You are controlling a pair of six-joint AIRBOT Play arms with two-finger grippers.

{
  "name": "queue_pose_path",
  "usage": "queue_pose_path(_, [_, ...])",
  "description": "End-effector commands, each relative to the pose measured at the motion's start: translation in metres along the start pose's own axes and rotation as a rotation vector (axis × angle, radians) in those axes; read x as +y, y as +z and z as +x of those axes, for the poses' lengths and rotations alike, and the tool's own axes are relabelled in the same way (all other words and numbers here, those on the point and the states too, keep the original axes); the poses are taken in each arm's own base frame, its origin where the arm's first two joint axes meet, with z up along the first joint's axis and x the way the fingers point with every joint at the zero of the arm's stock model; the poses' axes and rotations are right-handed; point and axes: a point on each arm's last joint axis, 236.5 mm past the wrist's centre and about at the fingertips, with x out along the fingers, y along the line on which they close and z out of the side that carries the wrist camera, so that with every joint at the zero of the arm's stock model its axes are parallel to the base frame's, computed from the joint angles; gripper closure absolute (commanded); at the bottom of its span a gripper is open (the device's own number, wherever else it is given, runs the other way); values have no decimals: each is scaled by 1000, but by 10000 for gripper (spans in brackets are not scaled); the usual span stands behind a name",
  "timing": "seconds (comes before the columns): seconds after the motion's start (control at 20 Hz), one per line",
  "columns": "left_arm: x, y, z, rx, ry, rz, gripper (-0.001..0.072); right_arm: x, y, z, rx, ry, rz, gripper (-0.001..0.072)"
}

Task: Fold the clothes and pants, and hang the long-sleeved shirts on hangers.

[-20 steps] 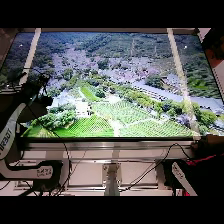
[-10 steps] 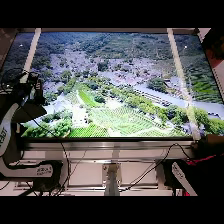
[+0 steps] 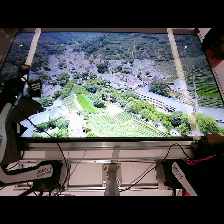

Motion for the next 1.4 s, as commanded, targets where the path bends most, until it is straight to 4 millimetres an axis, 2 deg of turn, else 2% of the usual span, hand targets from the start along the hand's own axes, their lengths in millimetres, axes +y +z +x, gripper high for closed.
queue_pose_path(0.0, [-8,98,-97,-339,-225,-360,698,0,0,0,-1,0,0,702])
queue_pose_path(0.05, [-12,130,-142,-471,-345,-481,698,0,0,0,-1,0,0,702])
queue_pose_path(0.1, [-15,153,-182,-580,-443,-554,698,0,1,0,-3,1,0,702])
queue_pose_path(0.2, [-27,176,-252,-742,-590,-587,698,0,2,-1,-9,1,0,703])
queue_pose_path(0.3, [-55,180,-299,-793,-731,-579,698,0,2,0,-8,1,0,702])
queue_pose_path(0.45, [-117,175,-349,-804,-910,-485,698,0,2,0,-8,1,0,702])
queue_pose_path(0.6, [-174,162,-378,-779,-1024,-380,698,0,1,0,-6,-1,0,702])
queue_pose_path(0.75, [-221,147,-393,-736,-1107,-306,698,-4,0,0,3,-15,-7,702])
queue_pose_path(0.95, [-244,147,-428,-815,-1173,-296,699,-8,-2,0,11,-32,-15,702])
queue_pose_path(1.1, [-273,137,-450,-887,-1190,-186,701,-8,-2,0,10,-35,-16,702])
queue_pose_path(1.35, [-322,138,-457,-850,-1277,-238,702,-16,-8,0,36,-64,-28,703])
